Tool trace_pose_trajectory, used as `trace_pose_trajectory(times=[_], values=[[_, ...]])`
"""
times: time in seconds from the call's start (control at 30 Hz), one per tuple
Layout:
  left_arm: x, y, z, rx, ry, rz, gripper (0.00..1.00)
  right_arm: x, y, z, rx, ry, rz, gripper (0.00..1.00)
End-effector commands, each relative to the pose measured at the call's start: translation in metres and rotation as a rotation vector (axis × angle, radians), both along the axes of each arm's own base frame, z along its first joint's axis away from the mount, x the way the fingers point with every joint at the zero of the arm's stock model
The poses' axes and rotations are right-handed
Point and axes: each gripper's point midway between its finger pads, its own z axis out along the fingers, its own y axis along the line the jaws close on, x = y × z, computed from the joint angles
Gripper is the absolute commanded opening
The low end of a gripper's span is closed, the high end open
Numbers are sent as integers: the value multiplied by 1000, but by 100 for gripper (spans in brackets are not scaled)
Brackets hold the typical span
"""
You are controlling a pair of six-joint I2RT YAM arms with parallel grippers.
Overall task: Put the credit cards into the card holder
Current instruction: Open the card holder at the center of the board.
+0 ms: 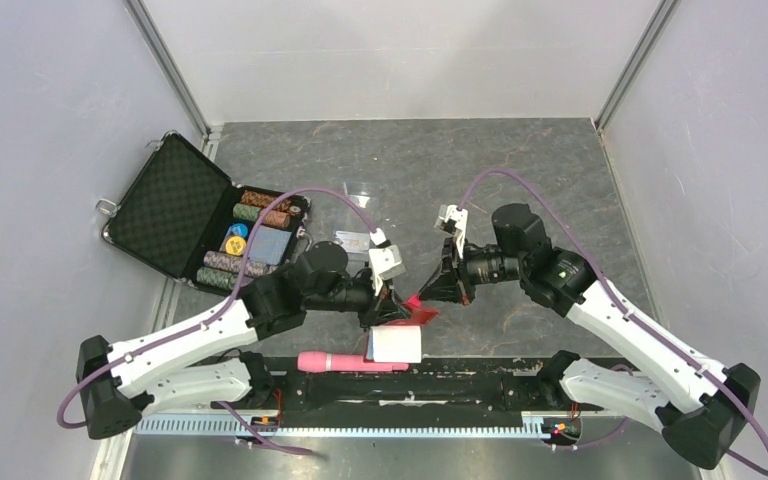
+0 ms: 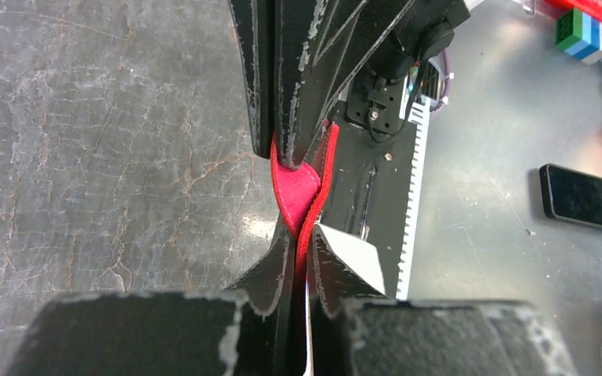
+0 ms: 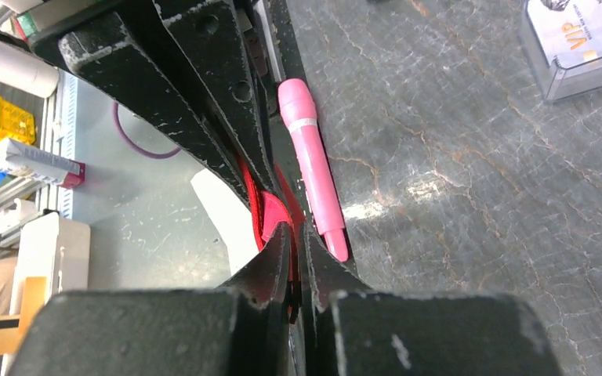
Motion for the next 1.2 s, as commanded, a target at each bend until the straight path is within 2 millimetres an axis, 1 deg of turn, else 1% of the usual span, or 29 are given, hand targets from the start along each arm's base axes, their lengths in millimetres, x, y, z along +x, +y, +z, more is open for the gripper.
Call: trace_pose_trajectory(times=[0.0, 0.1, 0.17, 0.2, 0.27, 0.37, 0.43, 0.53, 0.57, 0.63, 0.7, 0.8, 0.87, 0.9, 0.93, 0.97, 1.0, 1.07, 1.13, 1.17], values=[[7, 4, 22, -89, 1, 94, 2, 15, -2, 21, 45, -64, -79, 11], [12, 8, 30, -123, 17, 157, 2, 25, -12, 18, 28, -94, -157, 47], [12, 8, 34, -139, 37, 169, 2, 28, -18, 16, 23, -113, -190, 65], [11, 8, 36, -146, 46, 162, 2, 28, -20, 15, 24, -123, -188, 73], [8, 5, 41, -162, 64, 146, 2, 22, -21, 14, 31, -127, -163, 83], [4, -2, 49, -188, 102, 106, 2, 6, -16, 15, 74, -111, -72, 91], [2, -8, 56, -211, 128, 85, 2, -5, -12, 16, 111, -87, -13, 92], [0, -15, 66, -245, 156, 56, 2, -11, -8, 17, 146, -68, 29, 92], [1, -17, 68, -253, 164, 51, 2, -12, -7, 16, 152, -61, 36, 90], [0, -21, 74, -274, 174, 40, 2, -10, -5, 14, 159, -53, 38, 85], [-1, -22, 77, -288, 182, 33, 2, -8, -3, 10, 155, -48, 37, 74], [-1, -23, 79, -289, 184, 31, 2, -2, 0, 8, 159, -46, 23, 47], [1, -22, 78, -290, 185, 47, 3, 1, 2, 10, 175, -48, 9, 19], [5, -20, 76, -283, 183, 75, 6, 6, 2, 9, 171, -51, -17, 2], [10, -17, 73, -273, 183, 120, 15, 10, 2, 7, 163, -52, -47, 0], [19, -12, 68, -247, 182, 189, 32, 17, 1, 4, 148, -53, -90, 0], [29, -4, 61, -215, 180, 269, 54, 24, -2, 1, 131, -52, -129, 0], [43, 14, 52, -158, 182, 409, 78, 35, -7, -6, 96, -41, -204, 0], [53, 30, 43, -115, 204, 531, 91, 45, -13, -14, 71, -24, -276, 0], [52, 35, 40, -102, 221, 555, 93, 48, -16, -17, 64, -17, -302, 0]])
